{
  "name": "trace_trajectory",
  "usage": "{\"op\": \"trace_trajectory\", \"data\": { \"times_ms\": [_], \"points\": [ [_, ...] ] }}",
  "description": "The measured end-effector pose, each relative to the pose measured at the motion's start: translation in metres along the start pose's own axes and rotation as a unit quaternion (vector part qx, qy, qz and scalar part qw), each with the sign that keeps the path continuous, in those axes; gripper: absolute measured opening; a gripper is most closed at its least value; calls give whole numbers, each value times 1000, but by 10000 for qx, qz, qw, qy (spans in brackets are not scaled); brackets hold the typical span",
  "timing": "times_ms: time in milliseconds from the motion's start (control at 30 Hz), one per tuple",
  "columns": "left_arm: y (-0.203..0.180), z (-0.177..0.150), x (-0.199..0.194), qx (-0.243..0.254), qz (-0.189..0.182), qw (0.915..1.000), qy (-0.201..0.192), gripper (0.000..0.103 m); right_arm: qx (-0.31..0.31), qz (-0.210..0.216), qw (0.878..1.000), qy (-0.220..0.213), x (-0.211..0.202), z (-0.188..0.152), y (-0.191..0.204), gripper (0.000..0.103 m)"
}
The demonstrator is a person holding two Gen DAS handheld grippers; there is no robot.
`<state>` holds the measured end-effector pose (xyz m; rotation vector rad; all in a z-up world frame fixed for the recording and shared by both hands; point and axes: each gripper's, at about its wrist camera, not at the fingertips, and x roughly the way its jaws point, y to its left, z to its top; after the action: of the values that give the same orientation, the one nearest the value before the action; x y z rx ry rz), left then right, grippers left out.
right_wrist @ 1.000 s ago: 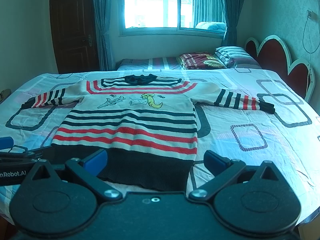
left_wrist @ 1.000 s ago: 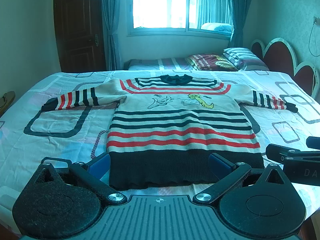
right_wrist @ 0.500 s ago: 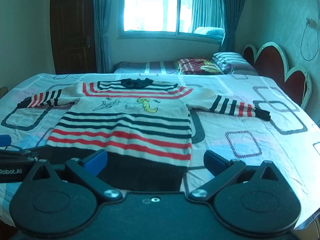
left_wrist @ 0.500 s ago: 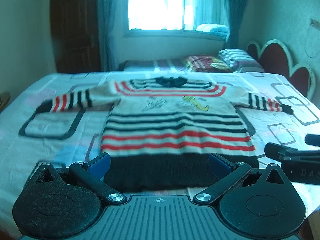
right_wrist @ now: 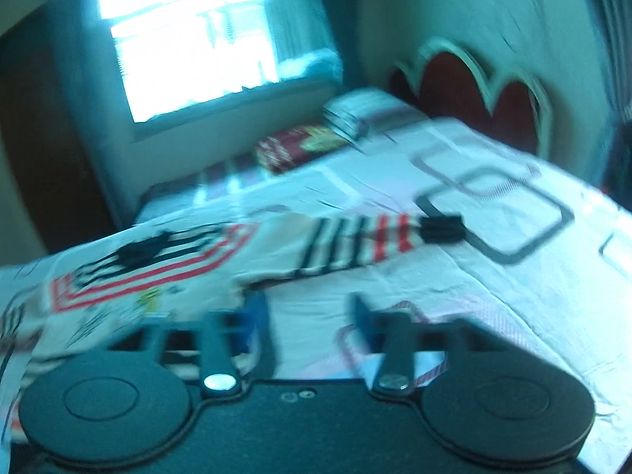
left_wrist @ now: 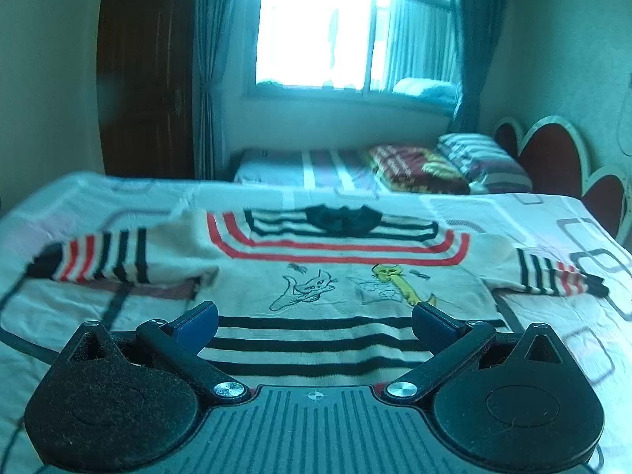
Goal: Fold small clothes
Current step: 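Grasp the black sleeve cuff with the right tool and lift it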
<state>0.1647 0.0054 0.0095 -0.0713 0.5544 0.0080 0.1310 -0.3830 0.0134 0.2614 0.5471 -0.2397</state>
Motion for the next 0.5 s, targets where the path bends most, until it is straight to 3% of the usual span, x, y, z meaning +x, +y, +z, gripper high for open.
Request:
{"op": "trace_trajectory", "data": {
  "times_ms": [167,367,500],
  "points": [
    [0,10,53,-274,-191,9993,191,103,1031,95,9946,102,95,22,-68,39],
    [-7,11,122,-257,29,9983,519,103,2800,49,9598,199,196,15,-148,46],
    [-10,10,159,-224,98,9970,733,103,3383,316,9405,-5,226,6,-169,51]
  ]
}}
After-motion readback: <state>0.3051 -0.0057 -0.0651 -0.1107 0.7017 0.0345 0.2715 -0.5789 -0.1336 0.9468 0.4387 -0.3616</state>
